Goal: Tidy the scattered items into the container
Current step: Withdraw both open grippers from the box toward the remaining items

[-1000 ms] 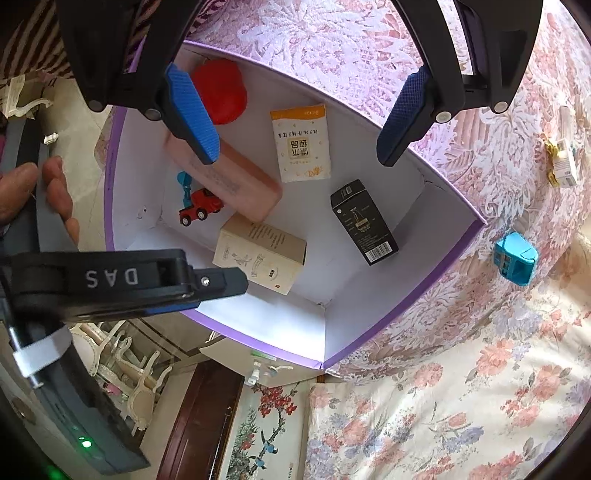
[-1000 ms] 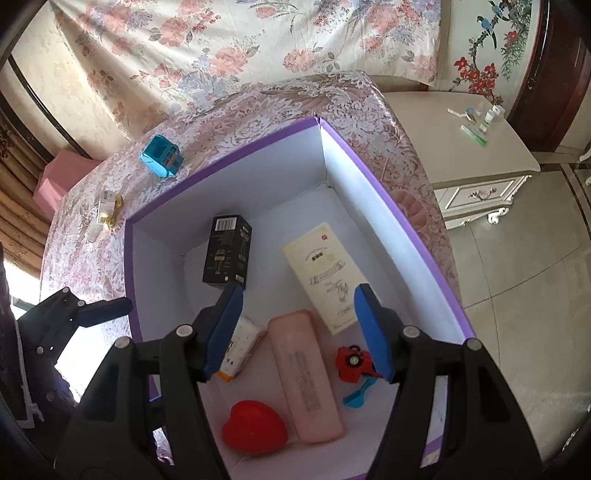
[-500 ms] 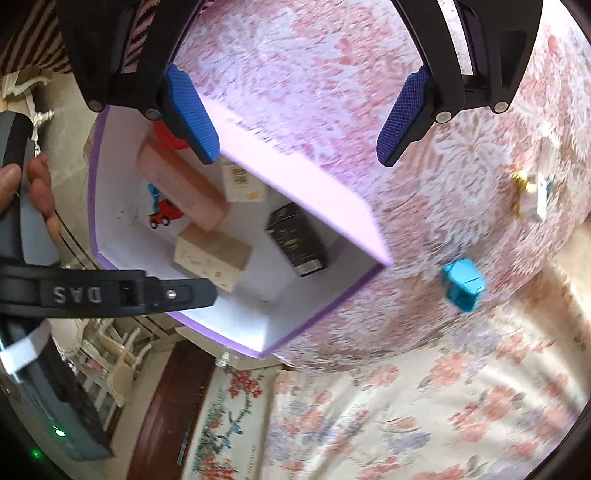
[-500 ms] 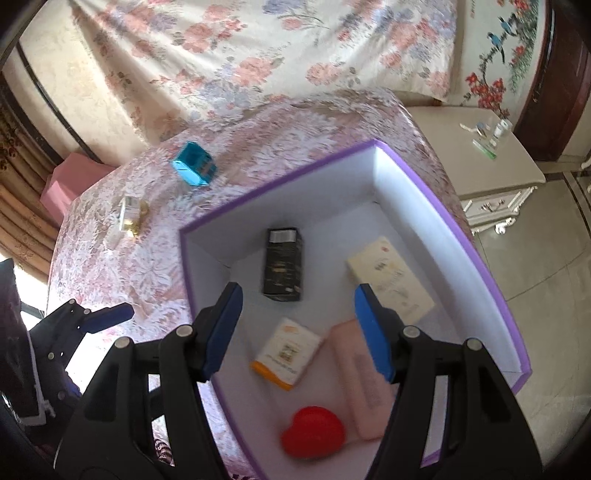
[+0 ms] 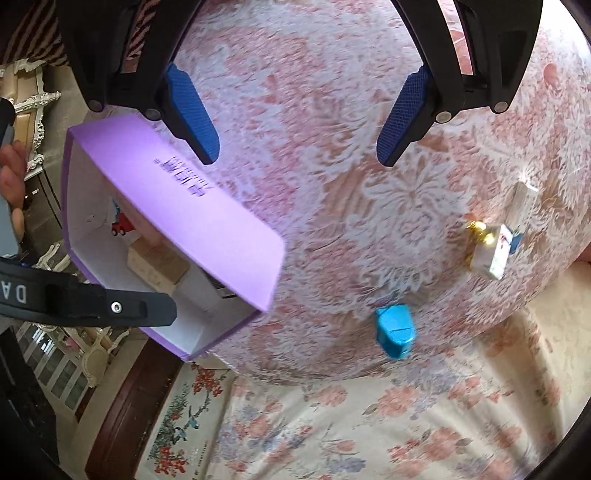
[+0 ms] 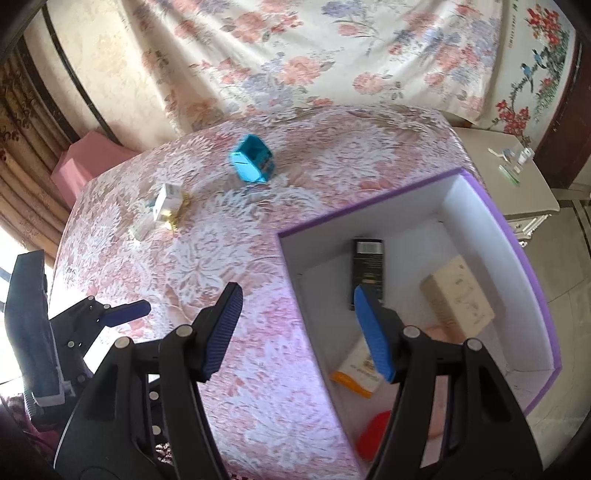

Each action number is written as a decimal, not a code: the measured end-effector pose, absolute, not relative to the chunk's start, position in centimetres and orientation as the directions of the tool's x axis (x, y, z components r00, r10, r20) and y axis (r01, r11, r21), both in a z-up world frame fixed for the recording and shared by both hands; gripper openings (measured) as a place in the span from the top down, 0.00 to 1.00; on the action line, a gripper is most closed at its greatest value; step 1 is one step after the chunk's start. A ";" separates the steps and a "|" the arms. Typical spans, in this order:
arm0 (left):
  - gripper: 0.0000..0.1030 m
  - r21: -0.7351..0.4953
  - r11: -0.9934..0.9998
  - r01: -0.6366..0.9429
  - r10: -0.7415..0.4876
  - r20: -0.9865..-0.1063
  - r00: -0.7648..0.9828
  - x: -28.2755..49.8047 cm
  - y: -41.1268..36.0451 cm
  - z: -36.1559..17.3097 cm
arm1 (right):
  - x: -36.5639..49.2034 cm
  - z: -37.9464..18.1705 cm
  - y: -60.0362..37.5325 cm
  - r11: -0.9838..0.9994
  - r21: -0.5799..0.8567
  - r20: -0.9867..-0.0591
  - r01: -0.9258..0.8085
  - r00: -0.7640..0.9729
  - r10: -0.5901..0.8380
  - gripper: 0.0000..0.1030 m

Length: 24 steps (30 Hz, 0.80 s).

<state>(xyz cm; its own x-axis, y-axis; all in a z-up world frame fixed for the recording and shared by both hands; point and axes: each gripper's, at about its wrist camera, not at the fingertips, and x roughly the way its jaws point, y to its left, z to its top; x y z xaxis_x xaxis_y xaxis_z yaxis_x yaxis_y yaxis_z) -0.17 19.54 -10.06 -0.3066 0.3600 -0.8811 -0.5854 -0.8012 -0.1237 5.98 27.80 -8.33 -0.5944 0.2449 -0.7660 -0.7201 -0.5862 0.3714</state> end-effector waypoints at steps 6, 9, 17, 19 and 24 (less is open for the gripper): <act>0.15 -0.112 -0.833 -0.541 0.323 -0.893 -0.313 -1.6 15.6 -10.9 | 2.0 -7.5 26.3 -0.624 0.355 -0.769 -0.696 -0.597 0.229 0.36; 0.15 -0.109 -0.850 -0.515 0.305 -0.900 -0.312 -2.4 13.5 -11.5 | -0.2 -7.5 25.5 -0.644 0.341 -0.778 -0.685 -0.590 0.215 0.36; 0.15 -0.120 -0.893 -0.433 0.266 -0.918 -0.295 -5.0 8.1 -13.5 | -5.9 -8.1 23.4 -0.684 0.312 -0.807 -0.659 -0.564 0.175 0.36; 0.15 -0.121 -0.899 -0.420 0.259 -0.922 -0.289 -5.7 7.1 -14.0 | -7.0 -8.2 23.1 -0.688 0.311 -0.812 -0.655 -0.559 0.165 0.36; 0.15 -0.122 -0.913 -0.389 0.239 -0.933 -0.269 -7.1 4.8 -15.4 | -10.0 -8.7 22.4 -0.691 0.312 -0.828 -0.652 -0.544 0.140 0.36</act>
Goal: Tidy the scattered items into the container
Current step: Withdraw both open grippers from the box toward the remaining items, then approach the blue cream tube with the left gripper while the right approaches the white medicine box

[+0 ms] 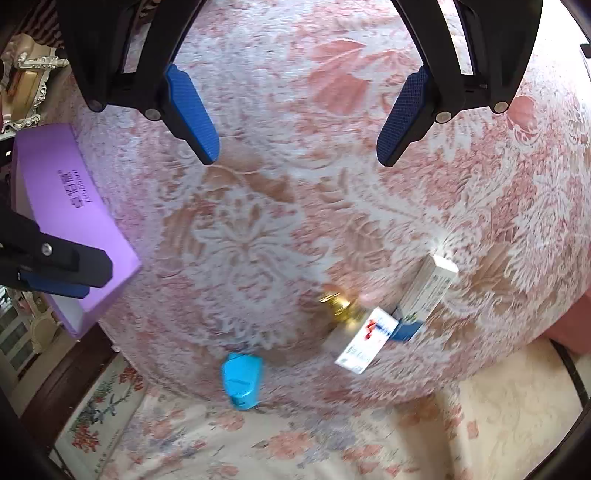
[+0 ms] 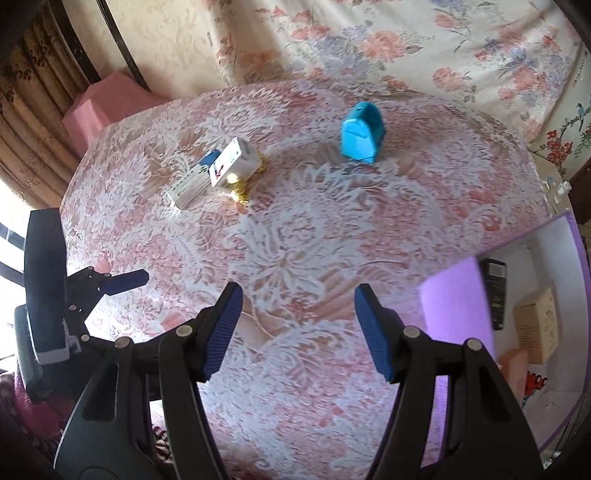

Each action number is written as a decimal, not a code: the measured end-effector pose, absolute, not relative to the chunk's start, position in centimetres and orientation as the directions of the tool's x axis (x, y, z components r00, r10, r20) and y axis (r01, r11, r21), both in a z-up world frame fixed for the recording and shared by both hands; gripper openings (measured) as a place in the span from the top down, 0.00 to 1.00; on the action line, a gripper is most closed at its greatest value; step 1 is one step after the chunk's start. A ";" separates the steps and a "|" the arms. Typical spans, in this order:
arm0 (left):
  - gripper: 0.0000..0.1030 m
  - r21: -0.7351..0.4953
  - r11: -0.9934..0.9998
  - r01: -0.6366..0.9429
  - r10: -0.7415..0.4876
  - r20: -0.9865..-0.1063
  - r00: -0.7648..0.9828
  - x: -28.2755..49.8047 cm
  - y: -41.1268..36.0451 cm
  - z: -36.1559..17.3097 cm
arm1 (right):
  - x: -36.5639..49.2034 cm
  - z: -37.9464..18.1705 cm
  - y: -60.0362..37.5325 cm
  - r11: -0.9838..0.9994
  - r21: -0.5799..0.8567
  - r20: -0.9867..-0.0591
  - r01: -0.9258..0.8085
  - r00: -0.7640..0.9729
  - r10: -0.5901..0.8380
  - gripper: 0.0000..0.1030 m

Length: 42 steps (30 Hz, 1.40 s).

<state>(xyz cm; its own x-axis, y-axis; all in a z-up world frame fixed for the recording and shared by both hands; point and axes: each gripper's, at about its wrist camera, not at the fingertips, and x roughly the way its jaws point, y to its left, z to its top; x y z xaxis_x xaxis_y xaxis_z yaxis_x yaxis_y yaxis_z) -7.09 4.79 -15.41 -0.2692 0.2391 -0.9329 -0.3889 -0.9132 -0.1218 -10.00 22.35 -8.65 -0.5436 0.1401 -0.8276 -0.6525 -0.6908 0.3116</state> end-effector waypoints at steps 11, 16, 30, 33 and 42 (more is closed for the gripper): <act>0.15 -0.102 -0.943 -0.317 0.196 -0.939 -0.281 -11.7 -1.2 -17.3 | -16.1 -10.0 22.2 -0.651 0.341 -0.852 -0.678 -0.515 0.090 0.36; 0.15 -0.068 -0.948 -0.310 0.165 -0.940 -0.298 -15.0 -2.7 -18.0 | -18.4 -10.4 22.5 -0.629 0.354 -0.858 -0.692 -0.508 0.077 0.36; 0.15 -0.022 -0.920 -0.391 0.159 -0.934 -0.321 -20.9 -2.4 -19.1 | -23.2 -10.9 25.1 -0.524 0.439 -0.840 -0.730 -0.540 0.049 0.36; 0.15 -0.029 -0.910 -0.415 0.173 -0.933 -0.314 -21.4 -1.9 -19.7 | -24.1 -11.1 26.0 -0.474 0.475 -0.827 -0.741 -0.560 0.046 0.36; 0.15 -0.042 -0.893 -0.449 0.202 -0.927 -0.315 -23.2 -0.7 -21.3 | -25.9 -12.6 28.1 -0.348 0.523 -0.818 -0.778 -0.572 0.050 0.36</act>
